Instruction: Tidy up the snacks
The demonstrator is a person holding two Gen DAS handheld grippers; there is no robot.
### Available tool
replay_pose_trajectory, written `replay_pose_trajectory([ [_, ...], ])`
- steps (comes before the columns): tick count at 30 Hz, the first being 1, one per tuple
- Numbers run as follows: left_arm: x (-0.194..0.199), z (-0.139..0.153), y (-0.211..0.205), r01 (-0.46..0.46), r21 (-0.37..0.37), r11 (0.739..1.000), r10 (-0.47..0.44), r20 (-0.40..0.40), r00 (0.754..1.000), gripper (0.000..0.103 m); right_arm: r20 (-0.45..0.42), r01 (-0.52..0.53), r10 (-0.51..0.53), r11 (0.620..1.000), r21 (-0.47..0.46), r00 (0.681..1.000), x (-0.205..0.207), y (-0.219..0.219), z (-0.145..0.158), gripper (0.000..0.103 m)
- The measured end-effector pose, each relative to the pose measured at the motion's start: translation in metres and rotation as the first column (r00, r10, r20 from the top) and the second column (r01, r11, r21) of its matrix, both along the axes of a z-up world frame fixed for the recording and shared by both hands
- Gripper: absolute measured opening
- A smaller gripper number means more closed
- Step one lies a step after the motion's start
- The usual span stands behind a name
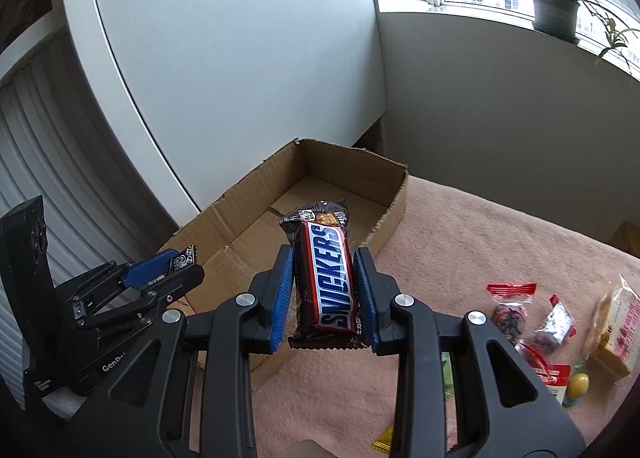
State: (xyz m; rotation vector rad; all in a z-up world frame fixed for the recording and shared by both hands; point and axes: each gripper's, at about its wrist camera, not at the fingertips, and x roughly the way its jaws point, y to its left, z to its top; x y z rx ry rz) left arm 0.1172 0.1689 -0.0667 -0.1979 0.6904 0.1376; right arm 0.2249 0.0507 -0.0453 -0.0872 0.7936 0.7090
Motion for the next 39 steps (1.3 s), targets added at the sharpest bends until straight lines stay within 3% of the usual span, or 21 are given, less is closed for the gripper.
replay_pose_trajectory([
  [6, 0.004, -0.005, 0.014, -0.025, -0.009, 1.0, 0.025, -0.01, 1.0, 0.034, -0.009, -0.031, 0.031, 0.999, -0.027, 0.999, 0.004, 0.031, -0.009, 0.032],
  [9, 0.004, -0.006, 0.018, -0.031, -0.012, 0.999, 0.031, -0.017, 0.999, 0.035, 0.015, -0.023, 0.024, 0.999, -0.04, 1.0, 0.003, 0.034, -0.007, 0.05],
  [10, 0.004, -0.006, 0.019, -0.032, -0.012, 0.999, 0.031, -0.018, 0.999, 0.037, 0.022, -0.016, 0.017, 0.999, -0.037, 1.0, 0.003, 0.034, -0.006, 0.062],
  [11, 0.004, -0.006, 0.02, -0.035, -0.009, 0.999, 0.035, -0.021, 0.999, 0.041, 0.026, -0.013, 0.013, 1.0, -0.027, 1.0, 0.003, 0.033, -0.005, 0.07],
  [13, 0.004, -0.006, 0.021, -0.044, -0.006, 0.999, 0.044, -0.021, 0.999, 0.06, 0.028, -0.002, 0.002, 1.0, -0.017, 1.0, 0.003, 0.028, -0.001, 0.074],
  [26, -0.005, 0.003, 0.015, -0.049, -0.011, 0.999, 0.049, -0.001, 0.999, 0.063, 0.052, 0.047, -0.047, 0.999, 0.003, 0.997, -0.014, -0.024, 0.022, 0.078],
  [33, -0.021, 0.013, -0.002, -0.021, -0.026, 0.999, 0.022, 0.026, 0.999, 0.063, 0.067, 0.1, -0.099, 0.995, -0.006, 0.993, -0.04, -0.085, 0.03, 0.078],
  [39, -0.037, 0.016, -0.026, 0.021, -0.047, 0.999, -0.02, 0.039, 0.999, 0.063, 0.045, 0.174, -0.172, 0.984, -0.044, 0.984, -0.06, -0.145, 0.018, 0.078],
])
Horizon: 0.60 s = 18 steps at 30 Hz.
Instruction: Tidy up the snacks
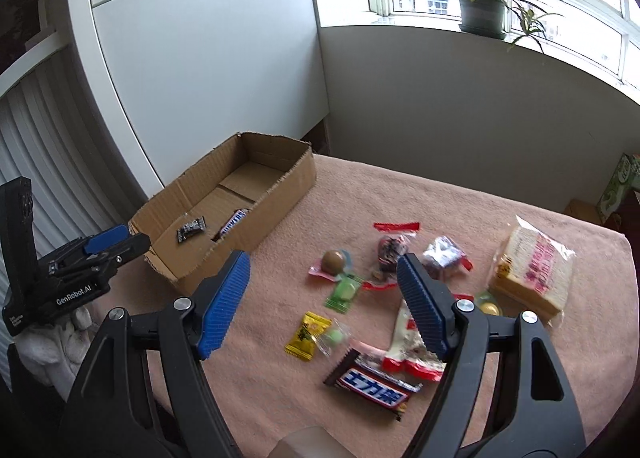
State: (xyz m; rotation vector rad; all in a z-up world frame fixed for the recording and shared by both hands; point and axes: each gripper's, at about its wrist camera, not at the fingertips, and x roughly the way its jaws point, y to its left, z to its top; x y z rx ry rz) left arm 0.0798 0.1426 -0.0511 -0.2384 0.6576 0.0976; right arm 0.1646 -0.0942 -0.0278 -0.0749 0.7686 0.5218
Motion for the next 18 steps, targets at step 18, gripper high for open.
replay_pose_trajectory([
  [18, -0.011, -0.026, -0.087, 0.176, -0.01, 0.984, -0.177, -0.079, 0.981, 0.063, -0.155, -0.192, 0.174, 0.975, -0.113, 0.972, -0.007, -0.026, -0.084, 0.054],
])
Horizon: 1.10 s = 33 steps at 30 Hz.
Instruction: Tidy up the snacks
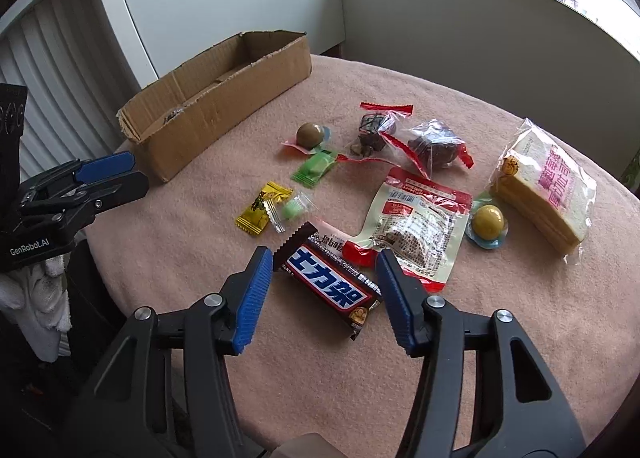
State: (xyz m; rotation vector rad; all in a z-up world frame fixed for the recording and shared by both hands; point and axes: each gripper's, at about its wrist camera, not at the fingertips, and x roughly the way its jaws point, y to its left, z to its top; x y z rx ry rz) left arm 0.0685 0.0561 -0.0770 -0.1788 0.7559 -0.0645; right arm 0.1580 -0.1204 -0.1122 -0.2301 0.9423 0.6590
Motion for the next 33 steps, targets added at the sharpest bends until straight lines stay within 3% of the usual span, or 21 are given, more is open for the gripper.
replay_pose_trajectory([
  [12, 0.031, -0.027, -0.042, 0.122, 0.022, 0.992, -0.12, -0.079, 0.99, 0.062, -0.002, -0.034, 0.034, 0.998, -0.044, 0.999, -0.002, 0.001, -0.015, 0.053],
  [18, 0.049, -0.04, -0.058, 0.172, 0.059, 0.983, -0.164, -0.12, 0.979, 0.062, -0.005, -0.028, 0.028, 0.999, -0.043, 1.0, -0.002, -0.005, -0.014, 0.046],
  [28, 0.064, -0.053, -0.063, 0.195, 0.123, 0.973, -0.174, -0.159, 0.972, 0.047, -0.014, -0.058, 0.058, 0.996, -0.063, 0.998, 0.0, 0.004, -0.021, 0.046],
  [33, 0.068, -0.051, -0.056, 0.181, 0.118, 0.976, -0.161, -0.162, 0.974, 0.041, -0.008, -0.084, 0.084, 0.992, -0.092, 0.996, -0.003, 0.015, -0.026, 0.046],
])
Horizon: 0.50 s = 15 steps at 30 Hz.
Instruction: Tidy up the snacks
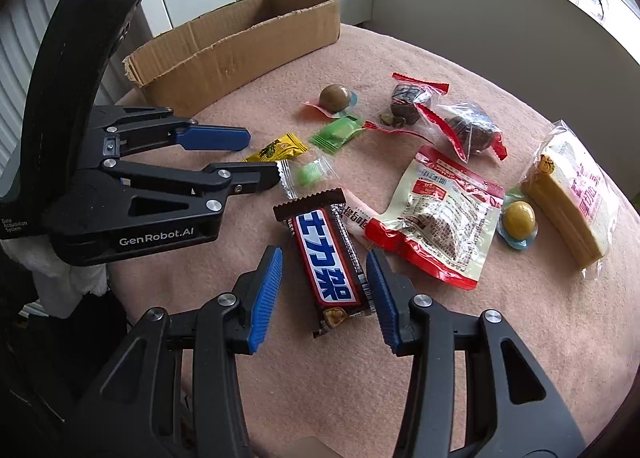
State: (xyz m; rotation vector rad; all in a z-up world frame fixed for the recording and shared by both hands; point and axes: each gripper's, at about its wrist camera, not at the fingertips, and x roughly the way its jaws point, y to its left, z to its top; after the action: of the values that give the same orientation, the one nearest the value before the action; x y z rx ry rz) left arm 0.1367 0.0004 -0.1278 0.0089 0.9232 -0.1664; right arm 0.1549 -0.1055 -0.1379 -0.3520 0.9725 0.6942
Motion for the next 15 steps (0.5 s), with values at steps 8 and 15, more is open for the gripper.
replay_pose_trajectory([
  [8, 0.0088, -0.0024, -0.0092, 0.019, 0.028, 0.999, -0.019, 0.008, 1.0, 0.033, -0.035, 0.036, -0.035, 0.999, 0.023, 0.999, 0.0078, -0.0024, -0.0049, 0.031],
  [15, 0.0038, -0.0016, -0.0017, -0.005, -0.004, 1.0, 0.005, 0.01, 1.0, 0.023, -0.042, 0.059, -0.057, 0.997, 0.054, 0.998, 0.0002, -0.0064, -0.0013, 0.03],
])
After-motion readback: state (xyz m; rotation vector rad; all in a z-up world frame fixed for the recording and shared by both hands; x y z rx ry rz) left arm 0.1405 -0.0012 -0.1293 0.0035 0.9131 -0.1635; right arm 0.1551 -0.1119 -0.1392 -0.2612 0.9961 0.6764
